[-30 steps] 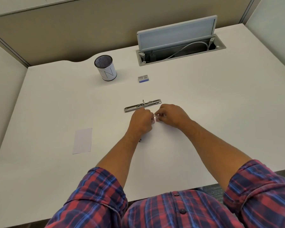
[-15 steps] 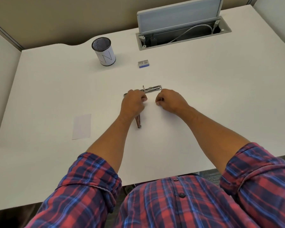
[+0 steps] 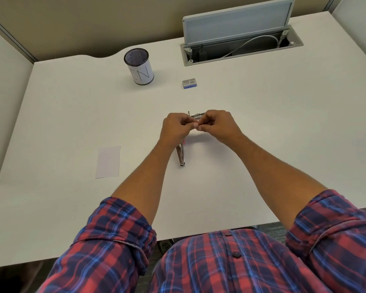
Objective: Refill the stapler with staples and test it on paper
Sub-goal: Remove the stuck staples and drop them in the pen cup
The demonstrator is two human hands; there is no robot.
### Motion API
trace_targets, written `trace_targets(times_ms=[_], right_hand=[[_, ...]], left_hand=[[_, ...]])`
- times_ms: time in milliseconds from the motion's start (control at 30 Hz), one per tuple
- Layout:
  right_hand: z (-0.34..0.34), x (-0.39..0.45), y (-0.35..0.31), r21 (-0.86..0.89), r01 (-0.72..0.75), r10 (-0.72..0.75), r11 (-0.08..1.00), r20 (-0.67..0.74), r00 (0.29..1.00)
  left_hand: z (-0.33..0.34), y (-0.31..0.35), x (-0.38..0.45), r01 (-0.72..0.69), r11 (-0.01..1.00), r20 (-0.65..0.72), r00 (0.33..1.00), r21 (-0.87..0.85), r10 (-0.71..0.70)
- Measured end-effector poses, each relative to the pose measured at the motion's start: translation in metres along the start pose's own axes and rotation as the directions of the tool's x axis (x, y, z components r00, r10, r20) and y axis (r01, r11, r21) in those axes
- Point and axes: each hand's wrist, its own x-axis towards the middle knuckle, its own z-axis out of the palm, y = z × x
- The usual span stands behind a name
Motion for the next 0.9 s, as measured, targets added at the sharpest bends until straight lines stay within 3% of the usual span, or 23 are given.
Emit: trace_targets(times_ms=[167, 400, 467, 567, 667, 900], right_hand=[[0.003, -0.002, 0.0, 0.104, 0.007, -0.007, 0.995, 0.003, 1.0], [0.006, 0.001, 0.001, 0.122, -0.016, 0.011, 0.992, 0.04, 0.999], [0.007, 0.002, 0.004, 0.053, -0.045, 0.043, 0.998, 0.041, 0.998], [0.006, 0.003, 0.007, -0.205, -0.074, 0.094, 0.976, 0.092, 0.991], [0.008, 0.003, 0.006, -0.391, -0.023, 0.1, 0.92, 0.176, 0.979], [0.018, 0.001, -0.008, -0.609, 0.023, 0.107, 0.793, 0.176, 0.979]], left_hand=[[-0.007, -0.01, 0.001, 0.037, 0.986, 0.059, 0.998, -0.161, -0.028], [-0.009, -0.013, -0.001, 0.08, 0.975, 0.056, 0.996, -0.208, -0.069], [-0.009, -0.016, 0.0, 0.093, 0.978, 0.03, 0.996, -0.189, -0.089], [-0.008, -0.019, 0.001, 0.102, 0.982, 0.006, 0.995, -0.158, -0.103], [-0.007, -0.018, 0.002, 0.108, 0.983, -0.001, 0.994, -0.146, -0.109], [-0.005, -0.021, 0.002, 0.112, 0.985, -0.012, 0.993, -0.132, -0.115]])
